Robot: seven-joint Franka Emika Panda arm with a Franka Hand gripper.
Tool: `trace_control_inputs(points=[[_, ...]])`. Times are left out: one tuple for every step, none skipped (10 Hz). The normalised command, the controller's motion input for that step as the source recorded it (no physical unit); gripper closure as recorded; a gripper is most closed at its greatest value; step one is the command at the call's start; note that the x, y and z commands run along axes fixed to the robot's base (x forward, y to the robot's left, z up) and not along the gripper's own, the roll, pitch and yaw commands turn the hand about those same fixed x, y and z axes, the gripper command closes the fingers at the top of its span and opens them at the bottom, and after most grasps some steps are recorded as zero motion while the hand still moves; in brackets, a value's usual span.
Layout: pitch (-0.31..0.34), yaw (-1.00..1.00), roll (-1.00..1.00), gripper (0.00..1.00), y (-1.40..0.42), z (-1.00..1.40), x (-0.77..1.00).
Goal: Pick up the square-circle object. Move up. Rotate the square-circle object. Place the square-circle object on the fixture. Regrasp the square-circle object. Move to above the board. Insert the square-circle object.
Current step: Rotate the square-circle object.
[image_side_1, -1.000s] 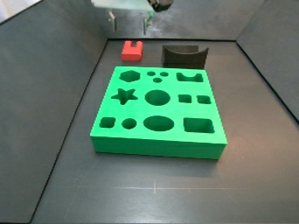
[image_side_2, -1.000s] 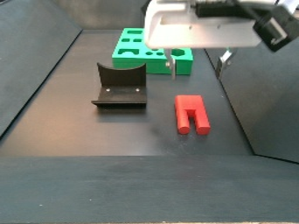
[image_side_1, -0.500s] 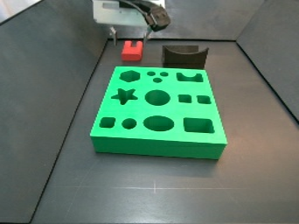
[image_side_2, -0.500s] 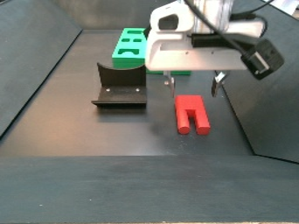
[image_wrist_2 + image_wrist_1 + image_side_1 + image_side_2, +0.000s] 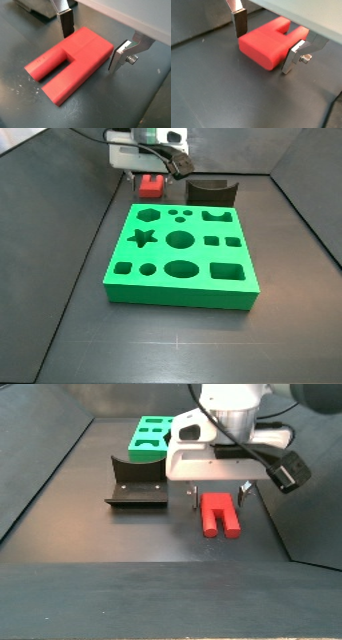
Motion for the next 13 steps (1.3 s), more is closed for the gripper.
trace_control_inputs(points=[[-0.053, 0.01, -0.13, 0.0, 0.02, -0.19, 0.04], [-0.032, 0.0, -0.14, 0.0, 0.01, -0.17, 0.02], [-0.032, 0.0, -0.14, 0.0, 0.02, -0.17, 0.02], [-0.032, 0.0, -0.14, 0.0, 0.02, -0.17, 0.02], [-0.032, 0.0, -0.14, 0.0, 0.02, -0.17, 0.02], [-0.032, 0.0, -0.14, 0.0, 0.02, -0.17, 0.01], [-0.032, 0.0, -0.14, 0.0, 0.02, -0.17, 0.02], [-0.032, 0.0, -0.14, 0.0, 0.02, -0.17, 0.01], [-0.032, 0.0, -0.14, 0.0, 0.02, -0.17, 0.02], [-0.032, 0.0, -0.14, 0.0, 0.02, -0.17, 0.01], [-0.032, 0.0, -0.14, 0.0, 0.02, -0.17, 0.01], [-0.032, 0.0, -0.14, 0.0, 0.02, -0.17, 0.02], [-0.032, 0.0, -0.14, 0.0, 0.02, -0.17, 0.01]])
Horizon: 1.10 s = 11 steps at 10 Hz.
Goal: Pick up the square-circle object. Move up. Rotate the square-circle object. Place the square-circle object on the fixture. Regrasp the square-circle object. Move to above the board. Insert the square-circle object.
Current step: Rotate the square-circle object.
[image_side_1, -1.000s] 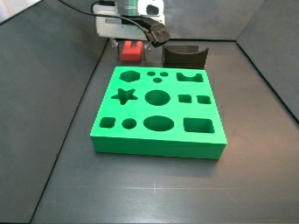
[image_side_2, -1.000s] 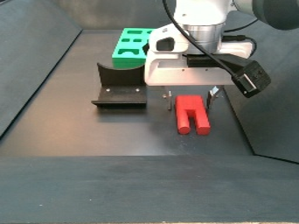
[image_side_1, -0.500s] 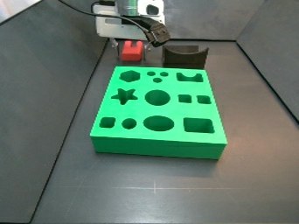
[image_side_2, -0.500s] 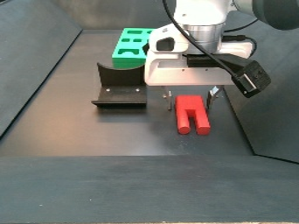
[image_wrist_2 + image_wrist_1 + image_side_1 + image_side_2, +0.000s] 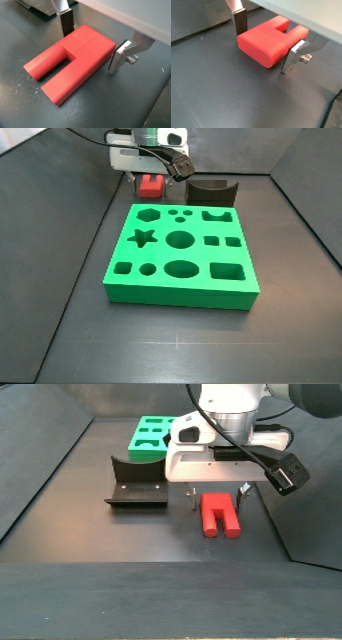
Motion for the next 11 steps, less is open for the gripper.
trace_control_inputs(points=[[-0.032, 0.0, -0.14, 0.0, 0.02, -0.17, 0.01], [-0.032, 0.0, -0.14, 0.0, 0.02, -0.17, 0.01], [-0.032, 0.0, -0.14, 0.0, 0.02, -0.17, 0.02], [-0.032, 0.0, -0.14, 0.0, 0.02, -0.17, 0.01], [-0.032, 0.0, -0.14, 0.0, 0.02, -0.17, 0.01], [-0.032, 0.0, -0.14, 0.0, 0.02, -0.17, 0.01], [-0.032, 0.0, -0.14, 0.0, 0.02, -0.17, 0.02], [-0.032, 0.0, -0.14, 0.0, 0.02, -0.17, 0.01], [-0.032, 0.0, -0.14, 0.0, 0.02, -0.17, 0.01], [-0.032, 0.0, -0.14, 0.0, 0.02, -0.17, 0.01], [-0.032, 0.0, -0.14, 0.0, 0.02, -0.17, 0.01]])
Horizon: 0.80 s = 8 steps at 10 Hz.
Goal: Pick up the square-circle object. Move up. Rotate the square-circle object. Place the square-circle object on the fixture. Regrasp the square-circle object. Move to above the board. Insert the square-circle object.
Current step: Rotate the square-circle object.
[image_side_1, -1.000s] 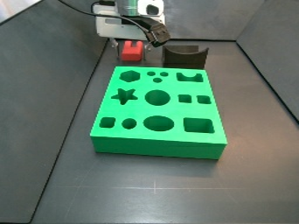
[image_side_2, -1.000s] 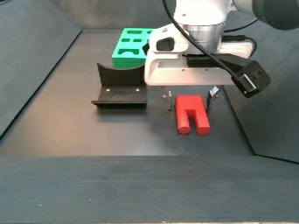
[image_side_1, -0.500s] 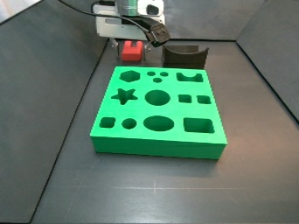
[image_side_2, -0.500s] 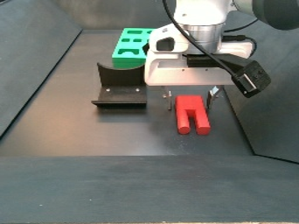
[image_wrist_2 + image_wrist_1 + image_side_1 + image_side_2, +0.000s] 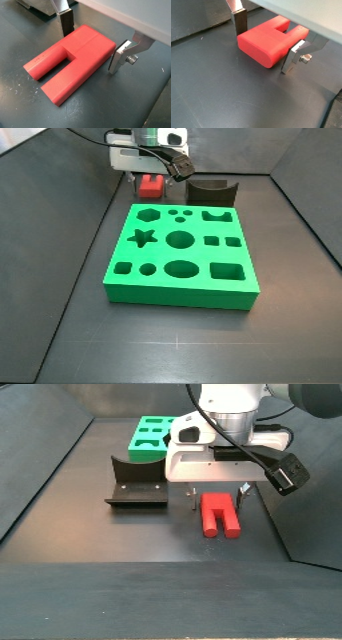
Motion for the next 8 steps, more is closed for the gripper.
trace_control_inputs(points=[[-0.032, 0.0, -0.14, 0.0, 0.02, -0.17, 0.01], [-0.032, 0.0, -0.14, 0.0, 0.02, -0.17, 0.01], [-0.032, 0.0, -0.14, 0.0, 0.02, -0.17, 0.01], [-0.032, 0.0, -0.14, 0.0, 0.02, -0.17, 0.01], [-0.032, 0.0, -0.14, 0.0, 0.02, -0.17, 0.01], [-0.032, 0.0, -0.14, 0.0, 0.02, -0.17, 0.01], [-0.032, 0.0, -0.14, 0.0, 0.02, -0.17, 0.01], [-0.032, 0.0, -0.14, 0.0, 0.02, -0.17, 0.01]])
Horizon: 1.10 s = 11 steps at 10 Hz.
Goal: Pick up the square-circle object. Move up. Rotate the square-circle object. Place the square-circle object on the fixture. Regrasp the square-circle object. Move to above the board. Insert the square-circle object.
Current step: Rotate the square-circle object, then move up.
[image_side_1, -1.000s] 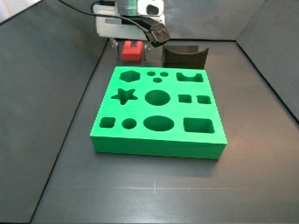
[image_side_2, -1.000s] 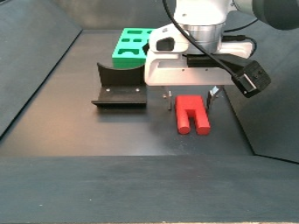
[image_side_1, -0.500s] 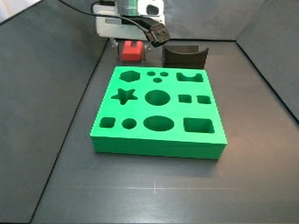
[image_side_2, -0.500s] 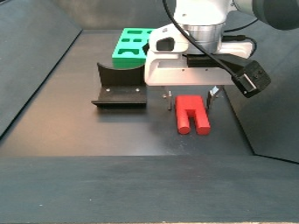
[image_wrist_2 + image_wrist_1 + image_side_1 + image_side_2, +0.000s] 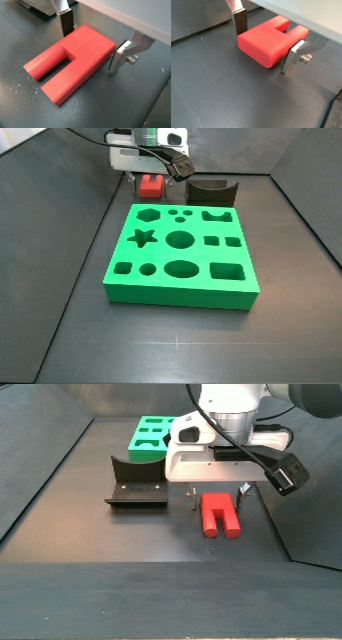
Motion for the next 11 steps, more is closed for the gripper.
trace_control_inputs(points=[[-0.032, 0.0, -0.14, 0.0, 0.02, -0.17, 0.01], [-0.032, 0.0, -0.14, 0.0, 0.02, -0.17, 0.01], [-0.032, 0.0, -0.14, 0.0, 0.02, -0.17, 0.02], [-0.032, 0.0, -0.14, 0.0, 0.02, -0.17, 0.01], [-0.032, 0.0, -0.14, 0.0, 0.02, -0.17, 0.01], [0.0, 0.0, 0.0, 1.0, 0.0, 0.0, 0.0], [0.0, 0.0, 0.0, 1.0, 0.0, 0.83, 0.0], [0.01, 0.0, 0.0, 1.0, 0.0, 0.81, -0.01], [0.025, -0.01, 0.01, 1.0, 0.0, 0.72, -0.03], [0.038, -0.01, 0.03, 1.0, 0.0, 0.55, -0.02], [0.044, -0.02, 0.04, 1.0, 0.0, 0.46, -0.02]])
